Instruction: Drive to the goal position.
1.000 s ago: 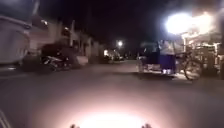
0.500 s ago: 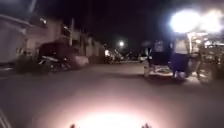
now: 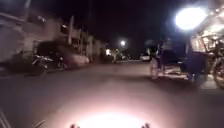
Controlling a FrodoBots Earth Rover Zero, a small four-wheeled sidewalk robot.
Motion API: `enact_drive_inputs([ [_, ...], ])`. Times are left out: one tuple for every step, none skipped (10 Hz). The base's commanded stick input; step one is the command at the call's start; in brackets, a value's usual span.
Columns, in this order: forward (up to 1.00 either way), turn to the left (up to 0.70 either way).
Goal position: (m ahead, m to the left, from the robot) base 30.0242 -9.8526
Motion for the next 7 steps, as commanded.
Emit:
enact_drive_inputs([
  [1.0,-0.4],
  [1.0,-0.4],
  [1.0,-0.09],
  [1.0,0.0],
  [1.0,0.0],
  [1.0,0.0],
  [1.0,0.0],
])
